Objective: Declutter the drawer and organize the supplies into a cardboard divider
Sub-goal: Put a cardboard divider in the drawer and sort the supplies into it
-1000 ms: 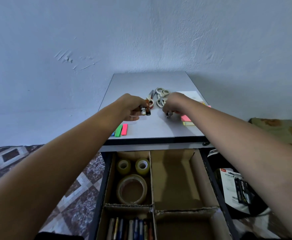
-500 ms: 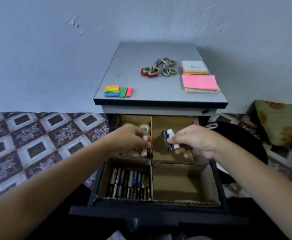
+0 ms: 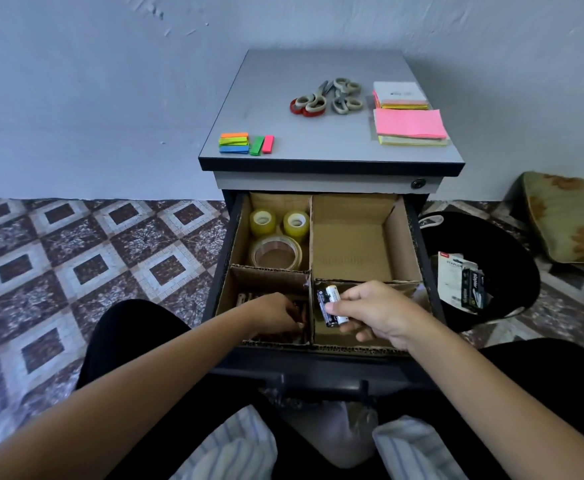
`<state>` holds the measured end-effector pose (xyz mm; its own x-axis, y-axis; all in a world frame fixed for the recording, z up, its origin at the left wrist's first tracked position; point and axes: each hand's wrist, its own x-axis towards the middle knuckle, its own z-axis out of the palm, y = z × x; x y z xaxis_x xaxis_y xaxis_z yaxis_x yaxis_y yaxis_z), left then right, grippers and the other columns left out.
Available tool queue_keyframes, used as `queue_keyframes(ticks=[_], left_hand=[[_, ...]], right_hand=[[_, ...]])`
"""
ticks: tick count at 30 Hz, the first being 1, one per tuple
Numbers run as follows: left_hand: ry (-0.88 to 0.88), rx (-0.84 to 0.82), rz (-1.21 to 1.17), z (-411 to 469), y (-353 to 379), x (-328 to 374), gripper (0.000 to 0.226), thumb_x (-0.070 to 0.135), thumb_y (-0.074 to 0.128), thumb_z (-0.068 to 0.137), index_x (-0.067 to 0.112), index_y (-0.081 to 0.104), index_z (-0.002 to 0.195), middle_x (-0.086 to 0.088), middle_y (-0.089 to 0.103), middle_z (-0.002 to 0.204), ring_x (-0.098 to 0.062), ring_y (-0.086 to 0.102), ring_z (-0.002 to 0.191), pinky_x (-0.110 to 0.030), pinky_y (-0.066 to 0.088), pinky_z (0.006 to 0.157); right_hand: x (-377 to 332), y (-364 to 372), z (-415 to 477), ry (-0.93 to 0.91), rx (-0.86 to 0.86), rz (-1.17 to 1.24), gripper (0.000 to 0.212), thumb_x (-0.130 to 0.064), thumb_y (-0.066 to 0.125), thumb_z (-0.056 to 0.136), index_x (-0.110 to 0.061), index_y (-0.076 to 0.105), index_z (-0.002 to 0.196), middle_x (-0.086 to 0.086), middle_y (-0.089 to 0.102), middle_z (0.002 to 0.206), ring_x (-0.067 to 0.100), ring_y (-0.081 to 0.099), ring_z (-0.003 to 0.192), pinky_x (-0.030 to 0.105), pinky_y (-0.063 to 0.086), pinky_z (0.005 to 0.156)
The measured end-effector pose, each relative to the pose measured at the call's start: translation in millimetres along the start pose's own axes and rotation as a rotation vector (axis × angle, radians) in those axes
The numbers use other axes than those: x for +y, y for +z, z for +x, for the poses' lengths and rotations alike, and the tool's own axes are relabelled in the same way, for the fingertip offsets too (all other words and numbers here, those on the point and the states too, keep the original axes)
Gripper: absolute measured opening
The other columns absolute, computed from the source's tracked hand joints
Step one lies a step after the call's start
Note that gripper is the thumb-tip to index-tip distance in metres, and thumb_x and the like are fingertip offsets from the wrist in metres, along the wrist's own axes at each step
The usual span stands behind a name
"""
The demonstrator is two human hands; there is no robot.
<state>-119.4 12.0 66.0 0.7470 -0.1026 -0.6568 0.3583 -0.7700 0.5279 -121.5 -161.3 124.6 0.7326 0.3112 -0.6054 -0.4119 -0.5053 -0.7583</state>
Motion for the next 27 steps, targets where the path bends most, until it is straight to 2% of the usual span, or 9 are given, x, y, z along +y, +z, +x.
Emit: queue_keyframes(ticks=[4,10,12,14,16,18,22,25,27], left_hand=[[0.035,0.034,0.203,-1,-2,-1,0.03,0.011,0.053,0.09,0.009,0.064,0.118,-0.008,0.065,0.112,-0.014,0.052,0.087,-0.023,0.04,0.074],[0.052,0.007,0.249,0,0,-4,0.031,0.013,0.052,0.09,0.007,0.062,0.119,-0.011,0.063,0.112,-0.015,0.052,0.088,-0.025,0.041,0.075],[0.05,0.015,0.153,0,-4,-7,0.032,0.014,0.05,0.093,0.008,0.059,0.124,-0.009,0.064,0.102,-0.014,0.056,0.079,-0.023,0.046,0.069],[0.048,0.048,-0.107,-6,-13,-5,0.031,0.015,0.046,0.097,0.007,0.056,0.125,-0.005,0.062,0.088,-0.011,0.056,0.066,-0.022,0.05,0.06],[0.093,0.068,-0.391,-18,-24,0,0.027,0.02,0.047,0.097,0.007,0.06,0.117,-0.006,0.06,0.085,-0.011,0.056,0.067,-0.024,0.051,0.062],[0.165,0.013,-0.586,-30,-33,7,0.026,0.027,0.053,0.093,0.009,0.065,0.109,-0.007,0.061,0.088,-0.013,0.058,0.073,-0.024,0.053,0.064],[0.255,-0.045,-0.573,-43,-36,17,0.023,0.025,0.066,0.08,0.013,0.071,0.099,-0.014,0.065,0.105,-0.013,0.058,0.075,-0.021,0.055,0.064],[0.29,-0.063,-0.562,-43,-36,16,0.015,0.013,0.067,0.082,0.009,0.072,0.095,-0.011,0.068,0.094,-0.016,0.061,0.078,-0.019,0.056,0.065],[0.307,-0.068,-0.551,-42,-35,15,0.013,0.009,0.066,0.083,0.006,0.072,0.094,-0.006,0.07,0.087,-0.011,0.065,0.075,-0.018,0.055,0.064]], right_hand=[[3,1,-2,-0.01,0.006,0.031,0.011,-0.019,0.065,0.087,-0.01,0.065,0.082,-0.003,0.059,0.071,0.004,0.057,0.057,0.017,0.039,0.048],[9,6,-2,-0.03,-0.005,0.065,0.011,-0.021,0.065,0.087,-0.01,0.066,0.084,-0.002,0.06,0.074,0.003,0.058,0.058,0.017,0.04,0.048],[10,7,-3,-0.049,-0.016,0.073,0.011,-0.022,0.065,0.087,-0.011,0.066,0.087,-0.002,0.061,0.077,0.003,0.058,0.059,0.016,0.041,0.049],[10,7,-4,-0.063,-0.027,0.073,0.01,-0.021,0.065,0.087,-0.011,0.067,0.088,-0.001,0.062,0.079,0.004,0.059,0.061,0.015,0.042,0.05],[9,8,-4,-0.07,-0.036,0.075,0.008,-0.021,0.066,0.087,-0.013,0.067,0.086,-0.001,0.062,0.075,0.004,0.059,0.061,0.015,0.043,0.051],[7,10,-3,-0.075,-0.054,0.077,0.007,-0.021,0.066,0.086,-0.014,0.066,0.084,-0.003,0.061,0.071,0.004,0.058,0.06,0.015,0.044,0.051],[2,14,-1,-0.076,-0.097,0.09,0.007,-0.019,0.067,0.085,-0.014,0.065,0.082,-0.006,0.06,0.063,0.005,0.058,0.059,0.014,0.043,0.049],[1,17,1,-0.056,-0.106,0.112,0.006,-0.019,0.068,0.085,-0.014,0.065,0.083,-0.007,0.06,0.06,0.005,0.058,0.057,0.014,0.043,0.051],[2,18,1,-0.035,-0.12,0.132,0.006,-0.018,0.067,0.085,-0.014,0.065,0.082,-0.005,0.061,0.064,0.005,0.058,0.057,0.014,0.044,0.053]])
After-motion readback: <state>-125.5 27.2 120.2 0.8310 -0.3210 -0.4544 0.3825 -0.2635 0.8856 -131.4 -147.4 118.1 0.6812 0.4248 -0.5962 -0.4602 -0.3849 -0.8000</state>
